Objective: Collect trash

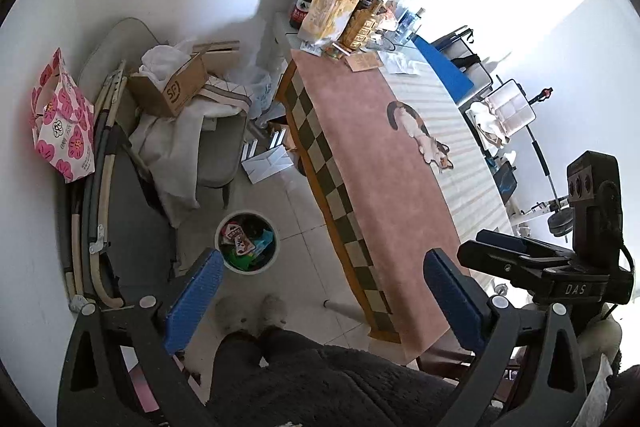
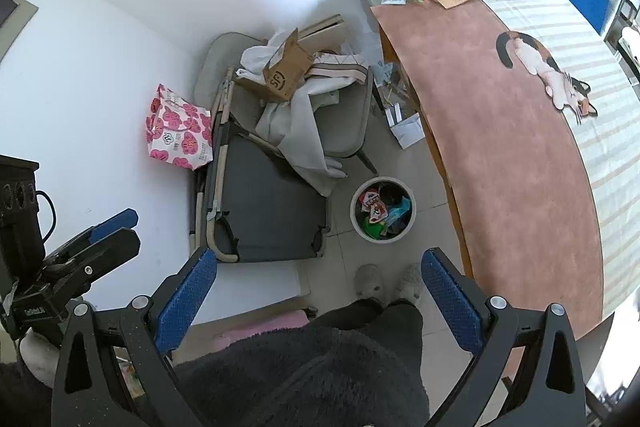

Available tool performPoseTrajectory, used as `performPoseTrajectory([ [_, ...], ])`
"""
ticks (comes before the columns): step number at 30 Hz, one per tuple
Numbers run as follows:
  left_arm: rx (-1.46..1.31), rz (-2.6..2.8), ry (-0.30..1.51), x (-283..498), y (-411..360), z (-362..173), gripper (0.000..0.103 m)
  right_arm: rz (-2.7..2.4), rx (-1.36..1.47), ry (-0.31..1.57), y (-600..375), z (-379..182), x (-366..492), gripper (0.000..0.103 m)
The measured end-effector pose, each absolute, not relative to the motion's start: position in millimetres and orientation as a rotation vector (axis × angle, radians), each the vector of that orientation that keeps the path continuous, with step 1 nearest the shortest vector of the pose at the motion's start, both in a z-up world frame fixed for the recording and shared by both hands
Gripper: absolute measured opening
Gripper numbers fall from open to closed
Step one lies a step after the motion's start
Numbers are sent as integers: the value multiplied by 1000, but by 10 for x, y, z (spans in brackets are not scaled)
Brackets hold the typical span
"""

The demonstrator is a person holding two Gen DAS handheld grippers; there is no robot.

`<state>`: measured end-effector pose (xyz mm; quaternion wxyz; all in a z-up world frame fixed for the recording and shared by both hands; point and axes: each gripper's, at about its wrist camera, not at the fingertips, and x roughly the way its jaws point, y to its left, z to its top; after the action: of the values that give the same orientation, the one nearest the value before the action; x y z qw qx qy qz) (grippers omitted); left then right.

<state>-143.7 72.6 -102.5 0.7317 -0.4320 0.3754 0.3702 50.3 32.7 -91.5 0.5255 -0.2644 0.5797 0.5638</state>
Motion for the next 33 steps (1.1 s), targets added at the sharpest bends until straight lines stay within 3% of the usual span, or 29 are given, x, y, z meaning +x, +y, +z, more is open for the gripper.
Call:
performPoseTrajectory([
  [33, -954, 824, 819, -1425, 445, -957, 103, 1387, -654, 1404, 225, -821, 392, 103],
])
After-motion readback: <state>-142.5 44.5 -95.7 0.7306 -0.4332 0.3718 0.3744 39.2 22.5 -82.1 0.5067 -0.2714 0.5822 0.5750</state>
